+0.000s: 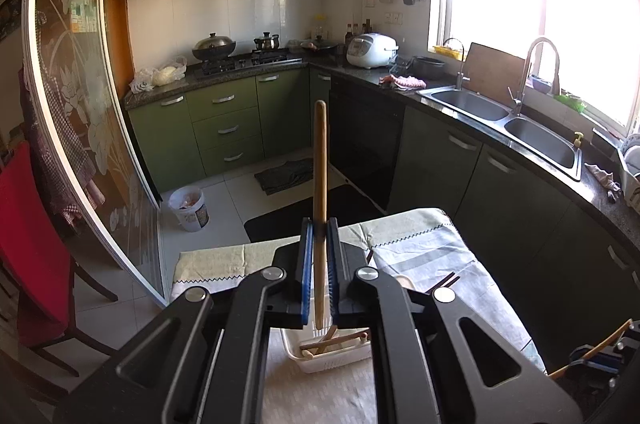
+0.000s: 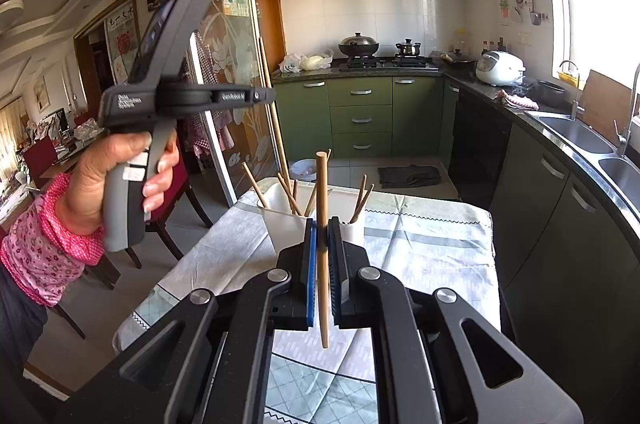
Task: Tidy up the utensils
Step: 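Lower both chopsticks into the caddy and open both tools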
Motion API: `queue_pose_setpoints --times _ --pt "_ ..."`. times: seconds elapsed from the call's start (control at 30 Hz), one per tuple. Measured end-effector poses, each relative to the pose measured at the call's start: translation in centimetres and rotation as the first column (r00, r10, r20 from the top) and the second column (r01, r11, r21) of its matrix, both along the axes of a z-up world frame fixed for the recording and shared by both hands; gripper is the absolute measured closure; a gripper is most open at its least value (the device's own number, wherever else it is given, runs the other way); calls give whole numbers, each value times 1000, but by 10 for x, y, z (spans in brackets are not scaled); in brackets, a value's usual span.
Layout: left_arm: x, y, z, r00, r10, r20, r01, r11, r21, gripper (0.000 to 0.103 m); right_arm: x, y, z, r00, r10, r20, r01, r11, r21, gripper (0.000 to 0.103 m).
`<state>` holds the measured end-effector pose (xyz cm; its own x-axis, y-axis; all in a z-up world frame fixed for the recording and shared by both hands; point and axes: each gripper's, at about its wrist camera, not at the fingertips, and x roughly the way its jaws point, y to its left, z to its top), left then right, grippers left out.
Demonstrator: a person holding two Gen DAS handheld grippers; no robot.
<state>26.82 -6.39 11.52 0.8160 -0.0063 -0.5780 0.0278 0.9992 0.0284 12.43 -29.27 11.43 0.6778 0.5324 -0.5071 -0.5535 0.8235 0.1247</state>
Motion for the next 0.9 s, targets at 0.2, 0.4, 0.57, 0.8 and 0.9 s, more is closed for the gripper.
queue_pose_setpoints --times 0.2,0.4,0.57,0.8,0.9 --pt "5 11 -22 999 -6 -52 4 999 -33 93 4 8 18 1000 8 21 -9 1000 20 96" --pt "-40 23 10 997 -12 72 17 998 -66 72 27 16 54 999 -2 54 -3 996 87 96" --pt "-113 40 24 982 -3 187 19 996 -85 55 56 24 89 993 -44 106 27 987 160 96" --pt "-192 71 -13 982 35 184 -13 993 -117 49 123 45 82 989 -129 69 117 981 156 96" --pt "-210 82 -37 985 55 163 -35 991 -127 46 150 55 60 989 -144 18 140 981 135 96"
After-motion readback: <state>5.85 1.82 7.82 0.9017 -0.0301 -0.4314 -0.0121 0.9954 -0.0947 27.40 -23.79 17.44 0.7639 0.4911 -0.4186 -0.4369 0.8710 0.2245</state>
